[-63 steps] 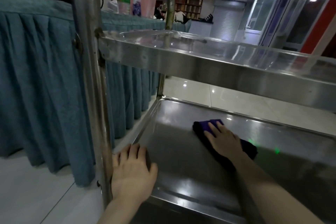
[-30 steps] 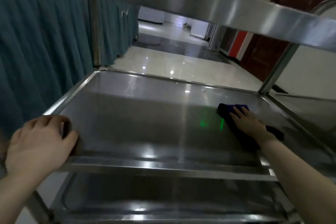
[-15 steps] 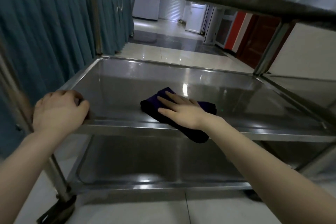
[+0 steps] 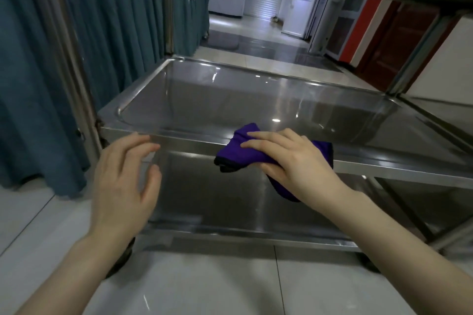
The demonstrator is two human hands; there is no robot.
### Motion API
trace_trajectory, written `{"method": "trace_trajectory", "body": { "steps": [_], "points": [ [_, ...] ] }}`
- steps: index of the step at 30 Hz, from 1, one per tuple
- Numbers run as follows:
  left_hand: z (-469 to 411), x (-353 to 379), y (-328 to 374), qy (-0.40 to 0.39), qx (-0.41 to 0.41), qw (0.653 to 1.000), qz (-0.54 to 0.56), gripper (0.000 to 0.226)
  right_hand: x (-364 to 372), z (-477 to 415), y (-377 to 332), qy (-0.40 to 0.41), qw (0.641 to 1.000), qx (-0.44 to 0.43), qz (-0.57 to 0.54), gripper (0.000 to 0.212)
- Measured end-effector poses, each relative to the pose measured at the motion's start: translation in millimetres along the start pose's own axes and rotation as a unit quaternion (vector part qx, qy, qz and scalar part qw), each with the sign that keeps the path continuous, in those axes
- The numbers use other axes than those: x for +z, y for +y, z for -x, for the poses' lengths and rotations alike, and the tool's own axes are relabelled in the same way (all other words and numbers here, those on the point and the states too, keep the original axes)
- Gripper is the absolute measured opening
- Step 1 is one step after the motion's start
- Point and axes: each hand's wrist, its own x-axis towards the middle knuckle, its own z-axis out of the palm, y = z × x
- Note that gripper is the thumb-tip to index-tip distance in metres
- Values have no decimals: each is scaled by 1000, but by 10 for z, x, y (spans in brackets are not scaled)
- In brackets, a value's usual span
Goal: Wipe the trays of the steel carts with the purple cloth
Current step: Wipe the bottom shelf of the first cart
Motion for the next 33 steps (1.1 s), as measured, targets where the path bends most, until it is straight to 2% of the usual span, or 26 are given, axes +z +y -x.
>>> {"method": "trace_trajectory", "body": {
  "steps": [4,6,8,11,15,19,23,26,28,31,33],
  "points": [
    [529,45,-137,-58,-32,998,-9,37,278,242,-287,33,993,-114,23,40],
    [763,100,-213,-94,-60,994,-3,36,557,343,-344,8,992,-121,17,40],
    [956,156,-293,-113,-87,990,4,29,864,385,-308,-33,997,-68,-14,44],
    [1158,258,-394,-155,-123,980,2,39,1310,431,-161,-92,991,37,-84,40],
    [1260,514,-490,-244,-139,958,-54,36,1902,541,8,-130,985,64,-93,39],
    [1329,805,-537,-332,-163,918,-142,38,2415,603,15,-173,972,120,-106,43],
    [1431,1006,-650,-313,-168,917,-184,50,2711,766,-150,-154,981,98,-63,48],
    [1571,1120,-764,-254,-121,939,-199,35,2829,774,-119,-166,981,86,-61,59],
    [1677,1185,-807,-226,-118,946,-197,31,2952,644,-31,-194,976,81,-59,65],
    [1726,1249,-808,-209,-132,948,-202,33,3214,210,231,-242,960,112,-81,64],
    [1715,1278,-807,-194,-132,951,-203,32,3383,-149,451,-243,956,151,-64,62]
  ]
}}
